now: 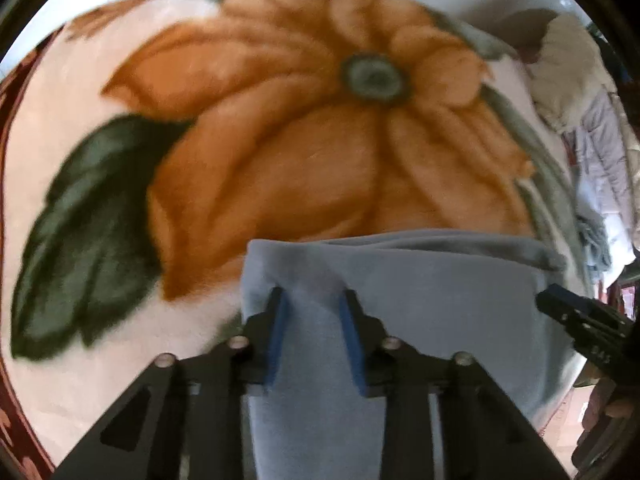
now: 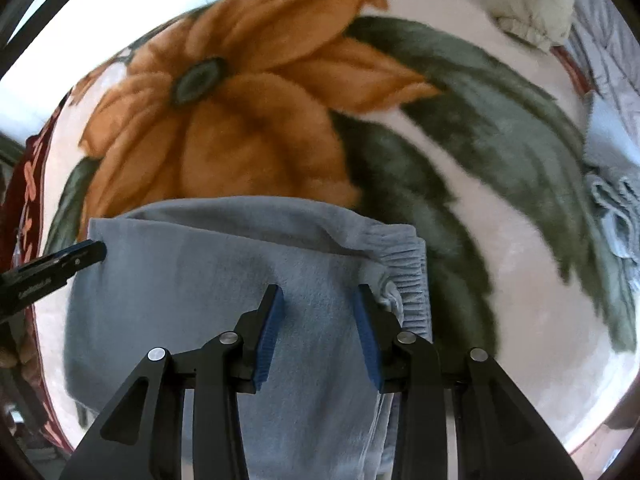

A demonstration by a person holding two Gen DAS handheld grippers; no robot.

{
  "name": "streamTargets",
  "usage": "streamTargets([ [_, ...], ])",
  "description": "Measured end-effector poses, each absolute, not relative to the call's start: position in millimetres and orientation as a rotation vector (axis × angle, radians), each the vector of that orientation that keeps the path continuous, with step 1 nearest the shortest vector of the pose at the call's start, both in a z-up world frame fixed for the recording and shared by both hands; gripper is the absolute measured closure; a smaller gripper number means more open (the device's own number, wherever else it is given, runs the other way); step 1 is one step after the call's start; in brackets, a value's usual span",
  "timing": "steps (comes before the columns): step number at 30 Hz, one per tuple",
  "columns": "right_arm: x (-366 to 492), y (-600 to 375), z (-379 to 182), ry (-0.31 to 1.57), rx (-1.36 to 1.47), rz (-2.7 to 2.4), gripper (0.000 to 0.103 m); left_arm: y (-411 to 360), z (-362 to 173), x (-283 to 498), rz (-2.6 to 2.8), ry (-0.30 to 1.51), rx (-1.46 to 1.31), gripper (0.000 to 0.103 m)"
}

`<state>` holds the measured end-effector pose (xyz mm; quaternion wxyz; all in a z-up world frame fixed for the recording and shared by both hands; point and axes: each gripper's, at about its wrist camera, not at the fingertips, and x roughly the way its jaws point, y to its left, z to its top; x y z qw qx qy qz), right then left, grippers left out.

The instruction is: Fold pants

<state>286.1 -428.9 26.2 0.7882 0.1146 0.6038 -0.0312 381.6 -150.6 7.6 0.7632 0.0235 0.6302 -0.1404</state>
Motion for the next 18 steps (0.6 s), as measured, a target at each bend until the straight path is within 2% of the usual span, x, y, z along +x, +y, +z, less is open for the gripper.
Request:
streamTargets([
  [6,284.8,-431.5,28.1,1.294,0.272,-0.067,0.066,-155.1,6.5,379.2,-0.323,1.347,0.107,0.074],
  [12,262.3,-448.2,62.9,1.251,0.342,-0.122,0.066,-153.5,18.1,376.8,-0.309,1.369,0.088,0.072],
  [16,231.1,-468.2,65.9,1.271,0.452,-0.168,0.063,-143.2,30.4,360.2,-0.276,1.37,0.078,0.051],
  [18,217.4,-474.8,60.4,1.292,0.506,-0.181,0.062,-136.0,33.1,351.0,-0.253,1.381,0.057,0.05],
])
